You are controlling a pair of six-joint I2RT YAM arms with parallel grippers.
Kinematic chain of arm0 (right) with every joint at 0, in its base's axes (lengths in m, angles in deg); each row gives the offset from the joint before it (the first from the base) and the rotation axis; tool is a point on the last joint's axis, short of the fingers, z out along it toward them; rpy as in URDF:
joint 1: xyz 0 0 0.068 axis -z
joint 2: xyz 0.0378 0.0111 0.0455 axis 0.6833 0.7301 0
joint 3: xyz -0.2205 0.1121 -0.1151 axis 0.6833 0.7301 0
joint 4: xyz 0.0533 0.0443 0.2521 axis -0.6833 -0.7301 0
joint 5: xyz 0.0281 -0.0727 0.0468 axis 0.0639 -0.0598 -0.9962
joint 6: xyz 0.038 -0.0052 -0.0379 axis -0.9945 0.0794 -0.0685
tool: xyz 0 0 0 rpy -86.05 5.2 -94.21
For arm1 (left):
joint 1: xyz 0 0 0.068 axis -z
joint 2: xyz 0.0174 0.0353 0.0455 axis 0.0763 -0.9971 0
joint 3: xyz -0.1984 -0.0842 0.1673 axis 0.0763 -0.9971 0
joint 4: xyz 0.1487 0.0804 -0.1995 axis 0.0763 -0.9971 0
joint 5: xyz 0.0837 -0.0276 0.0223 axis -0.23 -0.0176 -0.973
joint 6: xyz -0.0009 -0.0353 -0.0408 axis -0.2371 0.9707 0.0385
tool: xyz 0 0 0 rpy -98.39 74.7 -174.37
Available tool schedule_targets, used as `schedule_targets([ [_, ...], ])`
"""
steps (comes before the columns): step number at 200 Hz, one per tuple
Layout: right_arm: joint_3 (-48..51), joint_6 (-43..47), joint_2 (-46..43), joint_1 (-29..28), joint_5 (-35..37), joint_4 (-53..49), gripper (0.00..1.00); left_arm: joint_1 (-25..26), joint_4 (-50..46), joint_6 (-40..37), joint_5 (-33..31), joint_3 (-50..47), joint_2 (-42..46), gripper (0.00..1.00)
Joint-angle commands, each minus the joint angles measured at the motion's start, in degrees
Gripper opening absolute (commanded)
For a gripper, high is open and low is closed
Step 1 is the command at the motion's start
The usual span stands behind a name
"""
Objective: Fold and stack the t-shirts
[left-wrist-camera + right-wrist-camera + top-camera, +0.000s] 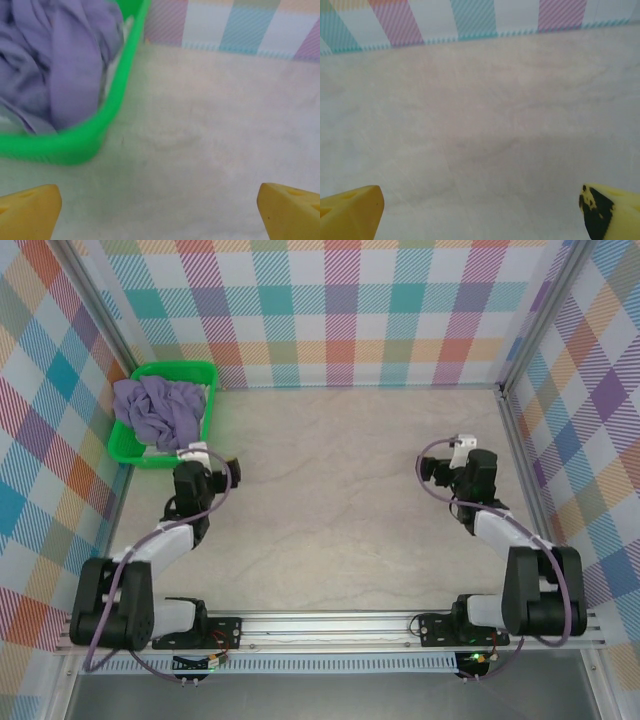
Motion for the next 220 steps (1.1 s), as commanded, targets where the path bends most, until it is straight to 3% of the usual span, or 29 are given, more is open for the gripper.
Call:
schedule_targets([
  [1,-4.9,-4.2,-2.2,-0.5,-1.2,-16.3,0.99,0.2,-21.8,8.0,-6.5,9.5,3.0,1.00],
  [27,-10.7,-4.7,-1.8,-0.5,-2.7,-25.1,0.96,-0.9,-34.9,10.3,-12.5,21.8,-0.7,1.00],
  [63,-15.6,-4.0,-1.5,-0.4,-6.4,-32.6,0.89,-7.2,-40.8,13.4,-8.3,37.0,-12.4,0.96],
  [98,-15.4,-4.0,-2.2,-0.4,-9.4,-34.3,0.86,-12.5,-43.2,14.7,-3.1,51.4,-27.4,0.88],
  [138,-15.2,-4.0,-1.7,-0.6,-11.0,-35.3,0.82,-14.7,-42.3,12.5,1.8,62.7,-41.4,0.83],
  [192,-15.1,-3.6,-0.8,-0.9,-11.7,-36.6,0.80,-15.2,-44.7,9.7,1.5,75.4,-56.3,0.81],
  [220,-15.3,-3.5,-0.2,-1.0,-11.8,-37.2,0.78,-15.4,-46.8,9.6,0.9,80.4,-61.1,0.76],
])
